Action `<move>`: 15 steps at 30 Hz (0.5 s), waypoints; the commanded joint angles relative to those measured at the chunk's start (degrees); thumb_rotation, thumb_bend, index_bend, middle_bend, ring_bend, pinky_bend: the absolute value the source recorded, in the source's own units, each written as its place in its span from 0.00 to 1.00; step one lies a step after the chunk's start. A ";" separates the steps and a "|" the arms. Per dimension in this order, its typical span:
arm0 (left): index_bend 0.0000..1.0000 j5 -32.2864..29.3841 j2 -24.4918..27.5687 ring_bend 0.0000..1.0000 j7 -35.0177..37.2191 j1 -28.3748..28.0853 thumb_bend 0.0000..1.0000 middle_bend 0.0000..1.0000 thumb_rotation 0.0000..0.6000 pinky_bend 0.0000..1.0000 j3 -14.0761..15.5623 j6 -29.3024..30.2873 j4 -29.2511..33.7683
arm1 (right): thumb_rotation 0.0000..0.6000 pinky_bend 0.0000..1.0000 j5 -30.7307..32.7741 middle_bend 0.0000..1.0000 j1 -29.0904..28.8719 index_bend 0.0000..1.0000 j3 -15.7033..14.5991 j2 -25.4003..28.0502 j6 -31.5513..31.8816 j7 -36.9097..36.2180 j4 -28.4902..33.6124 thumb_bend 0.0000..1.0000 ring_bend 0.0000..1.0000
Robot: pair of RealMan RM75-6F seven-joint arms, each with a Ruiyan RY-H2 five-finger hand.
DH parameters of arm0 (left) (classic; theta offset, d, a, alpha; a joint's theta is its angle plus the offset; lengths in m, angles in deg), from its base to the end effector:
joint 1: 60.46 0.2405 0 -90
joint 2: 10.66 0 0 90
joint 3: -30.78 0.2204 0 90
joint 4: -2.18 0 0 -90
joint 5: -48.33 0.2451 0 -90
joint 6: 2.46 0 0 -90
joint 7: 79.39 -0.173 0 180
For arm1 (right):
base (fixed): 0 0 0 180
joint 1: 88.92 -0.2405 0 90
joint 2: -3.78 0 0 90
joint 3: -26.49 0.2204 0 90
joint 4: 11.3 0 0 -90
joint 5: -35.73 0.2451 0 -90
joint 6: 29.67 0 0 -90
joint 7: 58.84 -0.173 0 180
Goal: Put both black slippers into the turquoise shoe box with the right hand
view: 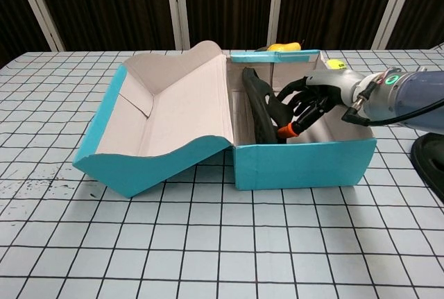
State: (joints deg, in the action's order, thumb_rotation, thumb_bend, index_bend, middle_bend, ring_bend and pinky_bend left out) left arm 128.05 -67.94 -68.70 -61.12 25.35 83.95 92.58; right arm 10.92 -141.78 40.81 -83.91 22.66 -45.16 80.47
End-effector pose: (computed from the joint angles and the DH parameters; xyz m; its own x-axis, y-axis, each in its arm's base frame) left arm -0.3367 0.1973 0.1743 0.3591 -0.0695 0.9307 0.9253 0.1571 -0.3452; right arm -0.0951 -0.3630 -0.0750 -0.0495 -0.5004 0.8644 -0.9973 0.0711 -0.0160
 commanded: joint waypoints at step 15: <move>0.04 -0.08 0.01 0.00 0.30 0.07 0.38 0.00 1.00 0.07 -0.04 0.02 -0.19 | 1.00 0.00 0.36 0.53 -0.42 0.66 0.94 0.49 1.02 2.24 1.91 0.43 0.20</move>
State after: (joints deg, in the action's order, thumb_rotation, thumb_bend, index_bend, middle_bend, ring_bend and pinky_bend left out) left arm 127.98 -67.93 -68.39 -61.05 25.30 83.98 92.39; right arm 11.25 -142.18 41.73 -83.45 23.72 -42.95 82.34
